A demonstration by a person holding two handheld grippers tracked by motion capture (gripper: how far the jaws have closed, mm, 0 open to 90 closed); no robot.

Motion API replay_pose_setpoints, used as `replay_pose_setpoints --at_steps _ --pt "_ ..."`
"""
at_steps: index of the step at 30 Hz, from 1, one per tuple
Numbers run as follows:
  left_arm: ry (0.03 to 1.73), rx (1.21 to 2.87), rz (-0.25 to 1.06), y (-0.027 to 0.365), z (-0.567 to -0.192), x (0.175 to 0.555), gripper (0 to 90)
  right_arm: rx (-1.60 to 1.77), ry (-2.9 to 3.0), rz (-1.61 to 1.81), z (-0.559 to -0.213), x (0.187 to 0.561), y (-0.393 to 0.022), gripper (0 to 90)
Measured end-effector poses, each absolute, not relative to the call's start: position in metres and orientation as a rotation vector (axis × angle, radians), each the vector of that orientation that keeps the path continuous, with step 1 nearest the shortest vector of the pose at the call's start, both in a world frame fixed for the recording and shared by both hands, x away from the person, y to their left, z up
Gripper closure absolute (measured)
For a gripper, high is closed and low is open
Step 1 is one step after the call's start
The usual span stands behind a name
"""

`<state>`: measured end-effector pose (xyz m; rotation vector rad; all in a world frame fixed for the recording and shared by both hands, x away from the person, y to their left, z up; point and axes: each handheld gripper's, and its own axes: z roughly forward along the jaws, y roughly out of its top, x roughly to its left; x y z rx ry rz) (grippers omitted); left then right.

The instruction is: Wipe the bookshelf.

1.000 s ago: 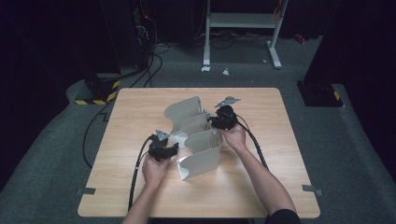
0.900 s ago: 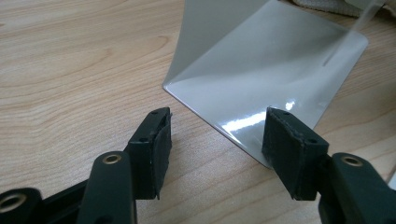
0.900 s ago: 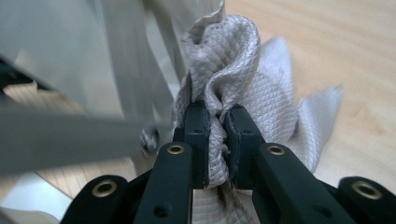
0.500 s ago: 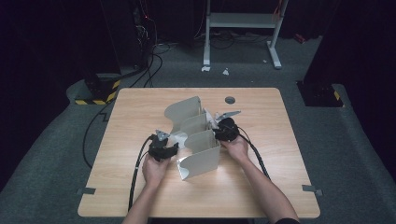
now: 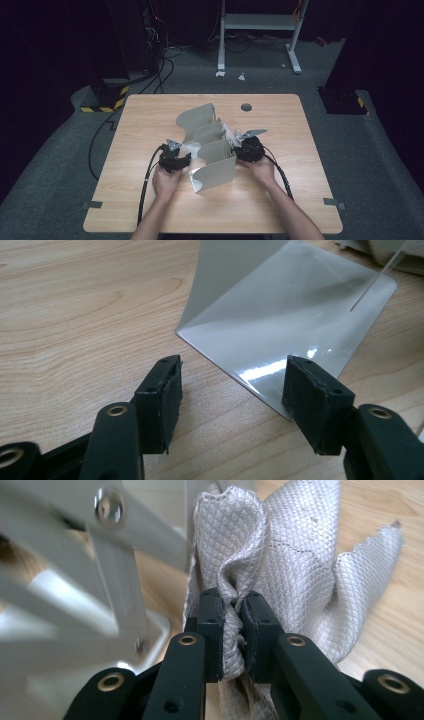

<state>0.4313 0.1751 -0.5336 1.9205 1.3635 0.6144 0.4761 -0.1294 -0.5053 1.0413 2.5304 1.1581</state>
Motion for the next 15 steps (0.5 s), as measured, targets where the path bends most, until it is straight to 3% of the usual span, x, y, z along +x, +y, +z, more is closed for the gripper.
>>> replay_pose_setpoints --at_steps 15 --pt "1.363 1.918 0.613 0.175 -0.534 0.431 40.5 1.233 2.267 1.057 -0.506 0.452 -0.216 80.1"
